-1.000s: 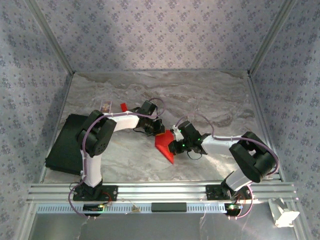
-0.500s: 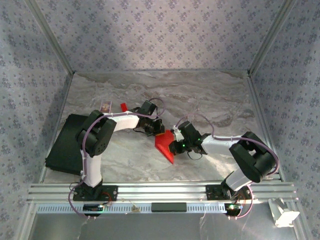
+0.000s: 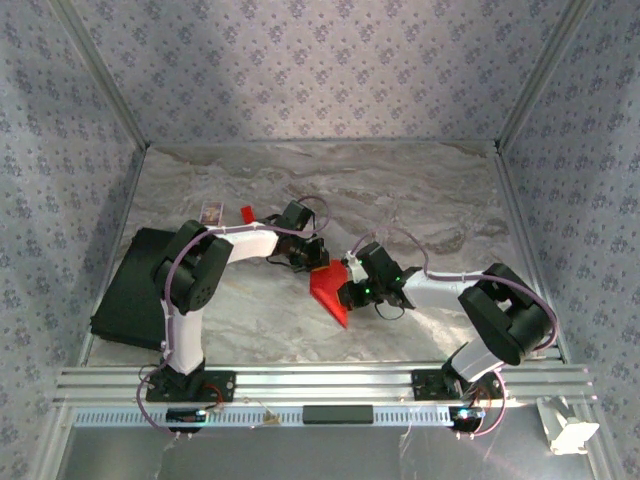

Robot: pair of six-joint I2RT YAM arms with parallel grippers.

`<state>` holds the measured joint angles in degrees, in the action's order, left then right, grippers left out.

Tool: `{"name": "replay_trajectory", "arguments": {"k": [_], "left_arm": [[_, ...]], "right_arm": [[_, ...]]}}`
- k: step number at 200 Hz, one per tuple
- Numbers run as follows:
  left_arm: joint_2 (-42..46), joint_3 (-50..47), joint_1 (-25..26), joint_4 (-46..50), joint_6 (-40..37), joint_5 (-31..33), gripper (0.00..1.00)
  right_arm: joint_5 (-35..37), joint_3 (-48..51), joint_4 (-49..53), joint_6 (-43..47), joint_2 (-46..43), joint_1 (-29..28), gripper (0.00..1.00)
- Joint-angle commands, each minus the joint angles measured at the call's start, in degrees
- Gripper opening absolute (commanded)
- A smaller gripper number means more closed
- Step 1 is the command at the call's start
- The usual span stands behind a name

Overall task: Fold a paper plane with a square sheet of paper (pick it up from the middle)
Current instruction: Third fold the triangle at the center of the table.

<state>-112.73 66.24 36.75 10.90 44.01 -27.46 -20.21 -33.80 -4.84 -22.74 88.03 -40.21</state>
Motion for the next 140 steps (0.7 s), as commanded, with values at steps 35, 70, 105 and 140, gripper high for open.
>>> {"name": "replay_trajectory", "arguments": {"k": [35,70,105,140], "left_arm": [[-1.7,-1.0,0.5,2.8,0.2,1.1,0.10],[-1.7,-0.6,0.6,2.9,0.1,1.0,0.10],[1.3,0.9,0.5,3.3,-0.4,1.8,0.16],[6.2,3.5,-0.3,4.8,-1.5,3.1,0.28]], "right_arm": [[2.1,-1.5,3.0,0.0,2.6,0.1,0.00],[3.0,-1.2,3.4,-0.2,2.7,0.1,0.00],[3.2,-1.3,3.7,-0.1,2.7,0.1,0.00],[2.2,-1.7,3.6,0.7,3.3,0.3,0.00]]}}
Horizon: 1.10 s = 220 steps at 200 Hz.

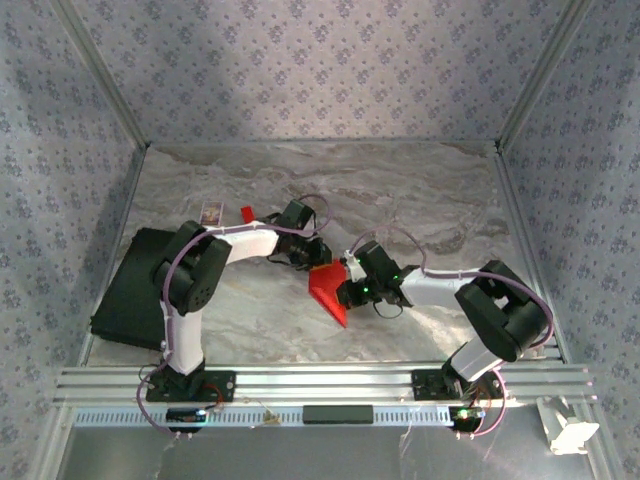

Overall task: Fold a paper plane with a square sheet of paper (pick it up from the middle)
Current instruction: Third fold the triangle at the center of the table.

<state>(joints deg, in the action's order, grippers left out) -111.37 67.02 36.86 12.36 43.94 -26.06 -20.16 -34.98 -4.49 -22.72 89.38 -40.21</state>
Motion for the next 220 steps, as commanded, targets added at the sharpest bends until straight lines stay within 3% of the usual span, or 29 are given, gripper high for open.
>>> {"name": "replay_trajectory", "arguments": {"k": [1,18,62,94,124,158,185,220], "left_arm": [[5.0,2.8,-0.3,3.3,-1.6,1.8,0.29],[8.2,3.0,-0.5,4.1,-1.9,3.0,0.36],[15.3,-3.8,-0.5,0.4,1.4,3.3,0.36],[19.6,-12.0,0.5,-10.8,4.0,-1.6,0.31],[23.3,-18.8,2.2,-17.5,7.1,-1.5,0.24],[21.2,-25.5,3.1,-31.7,15.2,-6.6,0.12],[19.9,-28.0,5.5,-33.3,18.5,-2.8,0.07],[16.5,-27.6,7.2,-33.9,19.8,-2.5,0.03]], "right_arm": [[2.0,-0.5,3.3,0.7,2.0,0.3,0.00],[1.7,-1.0,3.8,1.4,2.5,0.7,0.00],[0.7,-1.9,4.5,2.7,2.5,2.0,0.00],[-0.7,-2.9,5.2,3.9,3.3,2.5,0.00],[-0.7,-4.4,6.7,4.8,4.4,3.0,0.00],[-0.8,-4.5,6.7,4.1,5.0,2.9,0.00],[-1.0,-4.3,6.8,4.2,4.8,2.9,0.00],[-0.1,-4.2,7.0,3.9,4.5,2.8,0.00]]}}
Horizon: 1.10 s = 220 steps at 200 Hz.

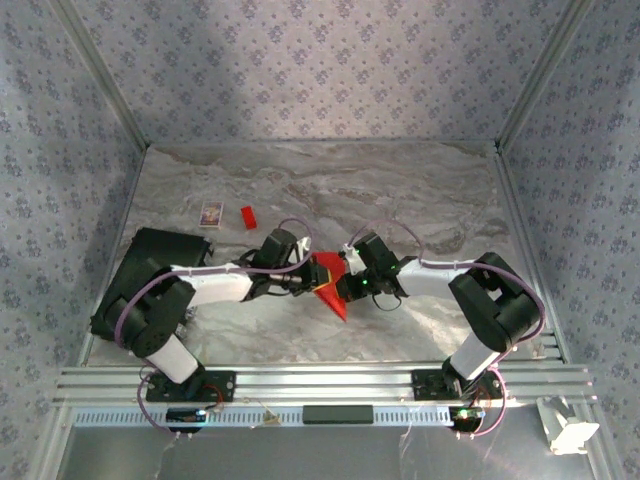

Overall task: Fold a paper plane with a square sheet of paper (pick it up from the middle)
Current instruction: Third fold the triangle at the center of the table.

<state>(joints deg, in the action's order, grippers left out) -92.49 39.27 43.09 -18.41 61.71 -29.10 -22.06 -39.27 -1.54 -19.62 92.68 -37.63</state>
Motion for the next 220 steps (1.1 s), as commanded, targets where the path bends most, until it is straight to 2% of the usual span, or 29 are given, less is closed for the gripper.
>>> {"name": "replay_trajectory", "arguments": {"k": [1,98,143,189,220], "left_arm": [[-2.4,0.2,1.0,-3.0,2.0,0.5,0.03],[-2.7,-0.5,1.2,2.7,-2.1,0.7,0.01],[-2.9,-0.6,0.9,2.2,-2.0,1.4,0.02],[-3.5,-1.3,0.9,-2.4,-1.5,1.4,0.04],[-4.8,-0.5,0.8,-0.3,-2.5,1.7,0.04]], "right_arm": [[1.8,0.1,4.0,0.8,1.2,0.2,0.00],[2.2,0.4,4.2,0.8,1.0,0.4,0.00],[2.4,0.3,4.6,0.7,0.9,0.3,0.00],[2.3,0.3,4.6,0.7,0.9,0.4,0.00],[2.3,0.3,4.8,0.9,0.8,0.3,0.00]]}}
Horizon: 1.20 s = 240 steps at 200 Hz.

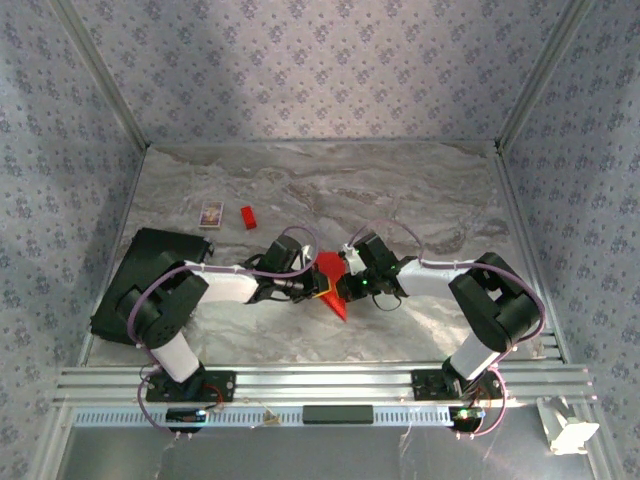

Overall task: Fold a paper plane with a square sheet of paper (pick it up from the middle)
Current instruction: Third fold the triangle at the center of the table.

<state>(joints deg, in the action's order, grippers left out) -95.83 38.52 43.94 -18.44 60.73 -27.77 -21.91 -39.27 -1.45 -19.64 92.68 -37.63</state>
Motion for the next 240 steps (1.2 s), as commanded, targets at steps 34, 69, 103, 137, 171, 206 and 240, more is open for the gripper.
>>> {"name": "replay_trajectory", "arguments": {"k": [34,69,103,137,171,206,240], "left_arm": [[-3.7,0.0,-0.3,2.2,-2.7,1.5,0.03],[-5.3,-0.9,-0.4,3.3,-2.9,2.8,0.02],[-5.3,-0.8,-0.3,4.3,-3.2,3.2,0.02],[-5.1,-0.2,-0.3,5.3,-3.7,3.2,0.02],[-5.1,-0.1,-0.3,4.7,-3.3,2.9,0.01],[-4.7,0.3,-0.3,5.3,-3.3,2.9,0.01],[-4.9,0.3,-0.3,5.4,-3.3,3.0,0.02]], "right_arm": [[2.4,0.5,4.5,0.6,0.7,0.3,0.00],[2.3,0.6,4.4,0.4,0.6,0.2,0.00],[1.6,0.3,4.2,-0.2,-0.1,0.3,0.00],[2.3,-0.8,5.4,-3.4,-5.3,1.0,0.22],[4.5,-1.3,8.4,-6.8,-9.2,1.2,0.35],[0.9,-0.3,6.5,-14.8,-10.6,-1.5,0.27],[0.8,-1.0,7.0,-16.0,-9.4,-5.2,0.04]]}}
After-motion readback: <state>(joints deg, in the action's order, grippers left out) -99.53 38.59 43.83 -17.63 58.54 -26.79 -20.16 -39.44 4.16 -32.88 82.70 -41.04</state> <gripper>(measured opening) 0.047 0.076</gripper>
